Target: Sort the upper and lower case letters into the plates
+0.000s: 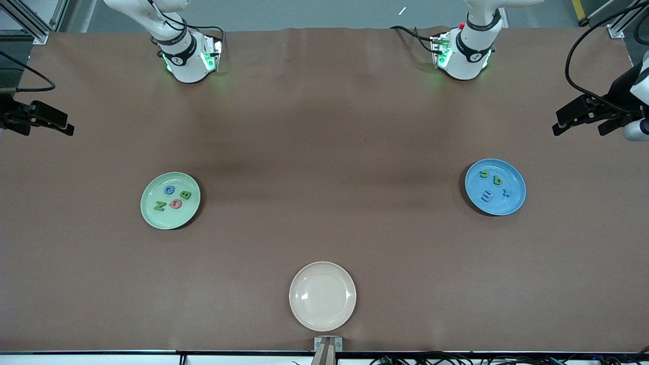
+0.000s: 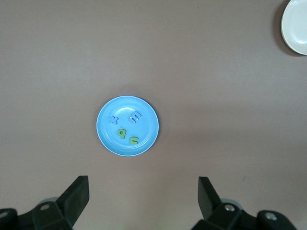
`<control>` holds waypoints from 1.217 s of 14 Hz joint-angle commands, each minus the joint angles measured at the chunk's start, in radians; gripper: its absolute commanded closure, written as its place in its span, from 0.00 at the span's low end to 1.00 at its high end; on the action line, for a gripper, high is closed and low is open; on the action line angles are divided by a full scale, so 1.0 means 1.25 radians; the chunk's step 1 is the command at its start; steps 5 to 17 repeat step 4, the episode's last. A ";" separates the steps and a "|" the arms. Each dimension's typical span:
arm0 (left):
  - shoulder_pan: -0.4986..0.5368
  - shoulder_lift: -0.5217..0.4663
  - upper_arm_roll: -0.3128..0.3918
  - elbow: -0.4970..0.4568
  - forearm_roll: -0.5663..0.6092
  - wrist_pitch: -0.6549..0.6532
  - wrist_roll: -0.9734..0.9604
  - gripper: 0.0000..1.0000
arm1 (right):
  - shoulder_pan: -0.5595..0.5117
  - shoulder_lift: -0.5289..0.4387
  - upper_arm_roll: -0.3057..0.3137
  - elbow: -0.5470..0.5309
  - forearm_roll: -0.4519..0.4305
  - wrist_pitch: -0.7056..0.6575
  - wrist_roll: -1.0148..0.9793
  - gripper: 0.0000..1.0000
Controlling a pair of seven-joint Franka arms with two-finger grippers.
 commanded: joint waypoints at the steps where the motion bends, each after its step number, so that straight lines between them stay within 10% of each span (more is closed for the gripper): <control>1: 0.001 0.009 -0.002 0.022 0.000 -0.018 -0.005 0.00 | -0.015 -0.067 0.018 -0.079 -0.009 0.031 -0.002 0.00; 17: 0.001 0.009 -0.002 0.022 0.001 -0.018 -0.005 0.00 | -0.014 -0.090 0.018 -0.098 -0.009 0.034 -0.001 0.00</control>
